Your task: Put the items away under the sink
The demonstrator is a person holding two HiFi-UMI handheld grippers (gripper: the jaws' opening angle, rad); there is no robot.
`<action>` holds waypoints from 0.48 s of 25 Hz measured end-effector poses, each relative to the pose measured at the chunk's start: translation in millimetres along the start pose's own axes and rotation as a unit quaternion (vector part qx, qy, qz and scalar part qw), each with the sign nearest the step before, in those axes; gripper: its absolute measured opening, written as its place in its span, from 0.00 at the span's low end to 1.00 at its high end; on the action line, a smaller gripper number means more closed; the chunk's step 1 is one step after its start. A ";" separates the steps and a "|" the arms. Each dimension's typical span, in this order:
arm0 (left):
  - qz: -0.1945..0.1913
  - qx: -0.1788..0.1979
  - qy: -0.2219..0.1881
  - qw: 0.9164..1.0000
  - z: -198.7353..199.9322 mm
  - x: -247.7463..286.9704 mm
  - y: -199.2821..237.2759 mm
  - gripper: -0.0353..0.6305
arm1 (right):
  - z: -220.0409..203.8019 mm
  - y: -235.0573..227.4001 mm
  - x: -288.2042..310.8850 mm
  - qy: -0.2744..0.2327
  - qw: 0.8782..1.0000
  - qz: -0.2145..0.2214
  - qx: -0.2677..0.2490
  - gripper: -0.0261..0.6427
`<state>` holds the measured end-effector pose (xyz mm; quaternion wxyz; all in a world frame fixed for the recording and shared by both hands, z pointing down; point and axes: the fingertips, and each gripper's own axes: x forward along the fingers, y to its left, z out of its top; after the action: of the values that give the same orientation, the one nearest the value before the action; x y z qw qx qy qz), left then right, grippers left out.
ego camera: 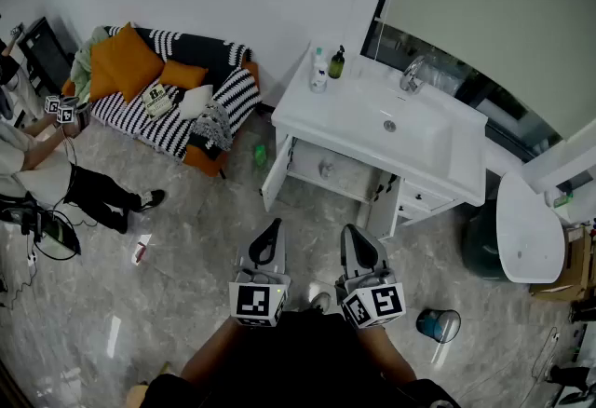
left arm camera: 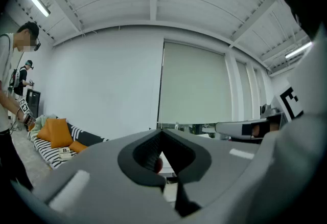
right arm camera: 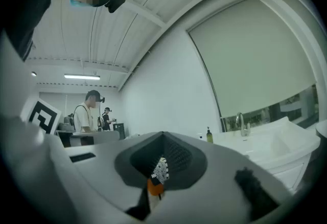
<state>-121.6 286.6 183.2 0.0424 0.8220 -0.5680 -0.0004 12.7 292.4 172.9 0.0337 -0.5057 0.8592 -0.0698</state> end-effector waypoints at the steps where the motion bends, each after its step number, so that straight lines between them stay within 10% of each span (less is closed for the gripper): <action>1: 0.000 0.003 0.001 1.000 -0.7 2.3 1.9 0.06 | -0.4 -0.2 3.0 0.000 1.000 0.000 -0.004 0.06; 12: -0.001 0.002 0.000 1.000 -1.3 3.5 22.3 0.06 | -5.5 11.0 19.5 0.001 1.000 0.000 -0.012 0.06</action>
<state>-141.2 275.6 186.2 0.0406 0.8228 -0.5669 0.0011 -7.0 281.1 176.9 0.0265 -0.5061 0.8600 -0.0600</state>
